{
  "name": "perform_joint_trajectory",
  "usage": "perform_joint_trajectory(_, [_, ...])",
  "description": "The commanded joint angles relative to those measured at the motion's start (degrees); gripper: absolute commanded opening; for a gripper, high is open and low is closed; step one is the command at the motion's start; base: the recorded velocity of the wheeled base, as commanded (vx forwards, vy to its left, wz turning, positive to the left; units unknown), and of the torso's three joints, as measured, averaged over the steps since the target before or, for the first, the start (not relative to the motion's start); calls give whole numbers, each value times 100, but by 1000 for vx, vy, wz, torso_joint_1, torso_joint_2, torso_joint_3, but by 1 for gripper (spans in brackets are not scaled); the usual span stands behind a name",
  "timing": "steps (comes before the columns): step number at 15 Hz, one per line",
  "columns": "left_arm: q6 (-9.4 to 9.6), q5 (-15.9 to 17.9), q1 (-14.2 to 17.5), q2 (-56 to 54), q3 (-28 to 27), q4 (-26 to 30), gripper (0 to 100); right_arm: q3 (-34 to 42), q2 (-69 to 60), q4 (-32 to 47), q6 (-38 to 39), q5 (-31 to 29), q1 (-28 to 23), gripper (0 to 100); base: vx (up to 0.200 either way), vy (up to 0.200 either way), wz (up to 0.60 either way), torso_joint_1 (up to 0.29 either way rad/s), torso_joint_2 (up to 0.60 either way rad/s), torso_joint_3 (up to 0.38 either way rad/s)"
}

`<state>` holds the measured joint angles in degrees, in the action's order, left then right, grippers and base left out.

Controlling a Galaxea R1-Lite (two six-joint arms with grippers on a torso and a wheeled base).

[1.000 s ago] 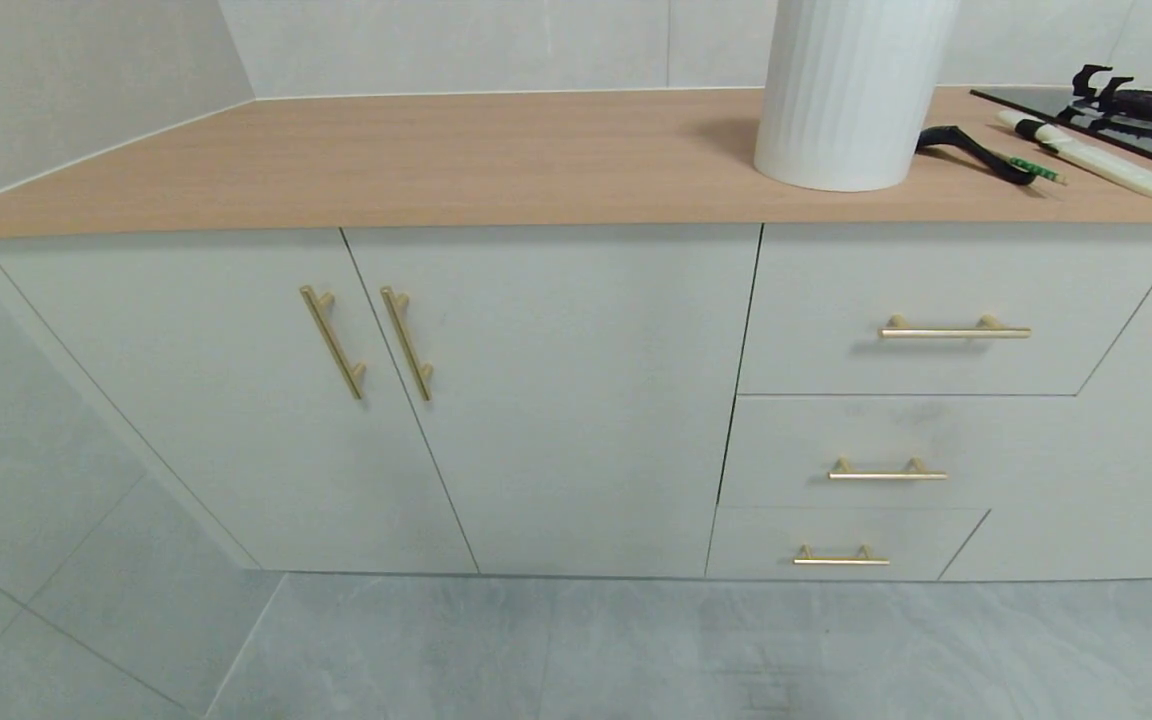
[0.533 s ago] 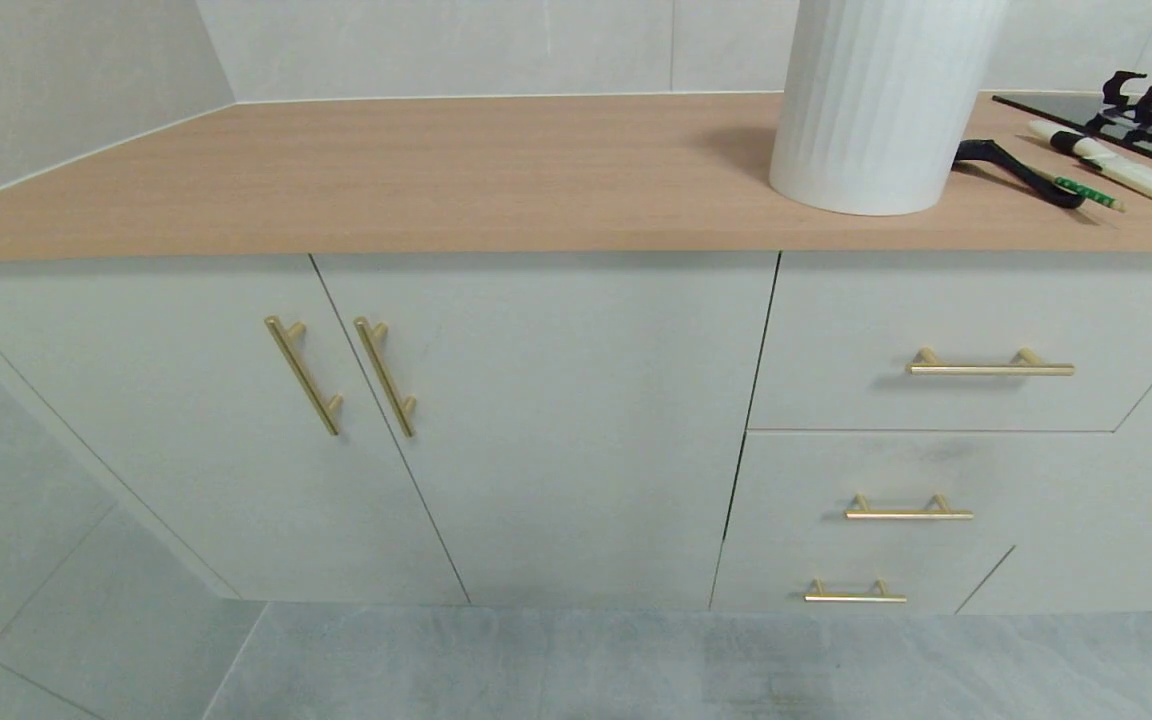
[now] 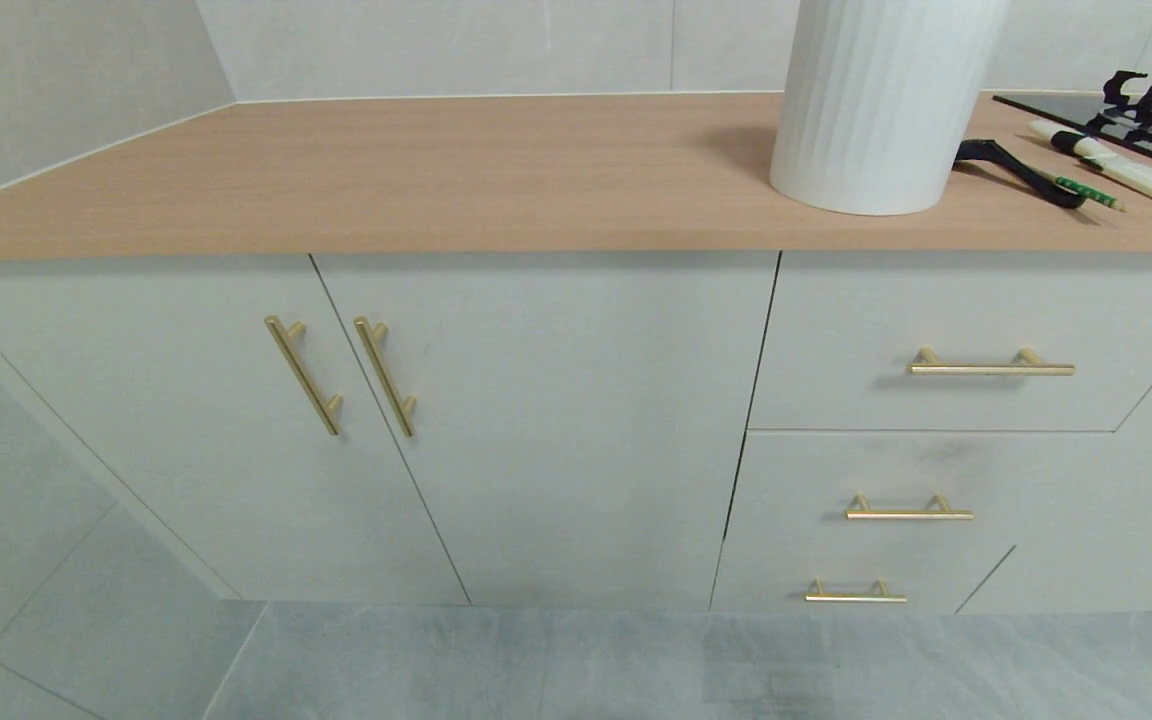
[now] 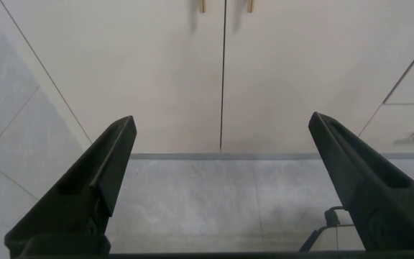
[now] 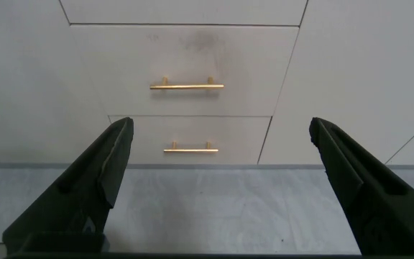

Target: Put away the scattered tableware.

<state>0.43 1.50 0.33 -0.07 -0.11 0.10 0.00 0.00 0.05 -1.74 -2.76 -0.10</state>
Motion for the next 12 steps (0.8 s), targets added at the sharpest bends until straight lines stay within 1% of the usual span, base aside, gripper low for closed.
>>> perform_joint_trajectory(1, [1, -1, 2, 7, 2, -1, 100, 0, 9, 4, -19, -6, 1, 100, 0, 0, 0, 0, 0, 0])
perform_joint_trajectory(4, [-8, -1, 2, 7, 2, -1, 100, -9, 0, -31, -37, 3, 1, 100, 0, 0, 0, 0, 0, 0])
perform_joint_trajectory(5, [1, -1, 2, 7, 2, -1, 100, -149, 9, -40, -10, 47, 1, 100, 0, 0, 0, 0, 0, 0])
perform_joint_trajectory(6, [1, -1, 2, 7, -7, -1, 100, -694, 158, 30, 78, 276, 36, 100, 0, 0, 0, 0, 0, 0])
perform_joint_trajectory(7, [-8, -1, 2, 7, -7, -1, 100, -967, 562, 153, 139, 442, 115, 100, 0, 0, 0, 0, 0, 0])
perform_joint_trajectory(8, [1, -1, 2, 7, 2, -1, 100, -1081, 976, 197, 139, 478, 159, 100, 0, 0, 0, 0, 0, 0])
perform_joint_trajectory(9, [-8, -1, 2, 7, 2, -1, 100, -1099, 1705, 180, 139, 522, 168, 100, 0, 0, 0, 0, 0, 0])
perform_joint_trajectory(10, [1, -1, 2, 7, 2, -1, 100, -1107, 2021, 171, 139, 530, 168, 100, 0, 0, 0, 0, 0, 0])
perform_joint_trajectory(11, [-8, -1, 2, 7, 2, -1, 100, -1204, 3076, 153, 78, 583, 203, 100, 0, 0, 0, 0, 0, 0])
perform_joint_trajectory(12, [1, -1, 2, 7, 2, -1, 100, -1424, 3911, 153, 34, 627, 344, 100, 0, 0, 0, 0, 0, 0])
